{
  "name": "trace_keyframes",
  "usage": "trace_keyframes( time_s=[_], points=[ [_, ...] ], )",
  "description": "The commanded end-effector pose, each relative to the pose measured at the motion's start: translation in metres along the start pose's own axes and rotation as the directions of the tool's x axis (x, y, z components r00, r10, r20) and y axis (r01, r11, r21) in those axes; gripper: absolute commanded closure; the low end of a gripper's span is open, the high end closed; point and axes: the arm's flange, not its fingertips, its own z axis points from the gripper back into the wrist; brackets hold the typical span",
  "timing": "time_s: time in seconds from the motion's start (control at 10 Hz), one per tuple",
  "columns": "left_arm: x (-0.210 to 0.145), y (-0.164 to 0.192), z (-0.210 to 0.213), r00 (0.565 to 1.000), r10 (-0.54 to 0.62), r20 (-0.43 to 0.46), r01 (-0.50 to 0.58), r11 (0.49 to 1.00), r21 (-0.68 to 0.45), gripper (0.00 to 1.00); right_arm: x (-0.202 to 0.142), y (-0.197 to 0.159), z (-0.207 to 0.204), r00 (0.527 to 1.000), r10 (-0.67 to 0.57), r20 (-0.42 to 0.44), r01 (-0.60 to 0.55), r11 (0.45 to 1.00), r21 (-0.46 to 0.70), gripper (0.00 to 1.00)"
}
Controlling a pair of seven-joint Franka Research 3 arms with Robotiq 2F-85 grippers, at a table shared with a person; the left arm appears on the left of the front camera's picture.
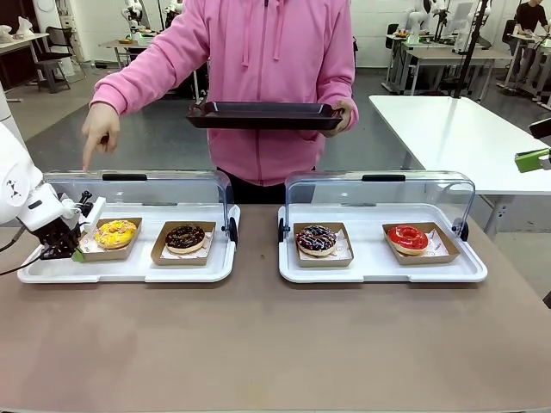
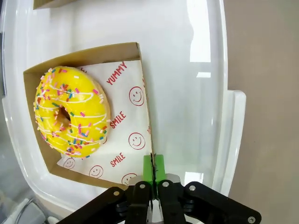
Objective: Provide the desired donut to the person.
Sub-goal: Pick up and lift the Paper togo box containing the Donut pointed at by the person.
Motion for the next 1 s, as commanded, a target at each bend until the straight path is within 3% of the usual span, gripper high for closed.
trace_keyframes(
  time_s=[0.0, 0.4, 0.5, 0.7, 0.9],
  points=[
    [0.006, -0.02, 0.029, 0.999, -0.036, -0.027, 0.037, 0.999, 0.033, 1.0, -0.001, 0.001, -0.001, 1.0, 0.005, -0.007, -0.005, 1.0, 0.007, 0.0],
    [0.002, -0.089, 0.105, 0.997, -0.075, 0.014, 0.072, 0.987, 0.145, 1.0, -0.001, 0.001, -0.001, 1.0, 0.005, -0.007, -0.005, 1.0, 0.007, 0.0],
    [-0.003, -0.106, 0.126, 0.999, -0.004, 0.043, -0.003, 0.989, 0.147, 1.0, -0.001, 0.001, -0.001, 1.0, 0.005, -0.007, -0.005, 1.0, 0.007, 0.0],
    [-0.022, -0.135, 0.167, 0.986, 0.041, 0.161, -0.055, 0.995, 0.084, 1.0, -0.001, 0.001, -0.001, 1.0, 0.005, -0.007, -0.005, 1.0, 0.007, 0.0],
    [-0.03, -0.154, 0.208, 0.991, -0.005, 0.137, -0.009, 0.995, 0.103, 1.0, -0.001, 0.001, -0.001, 1.0, 0.005, -0.007, -0.005, 1.0, 0.007, 0.0]
  ],
)
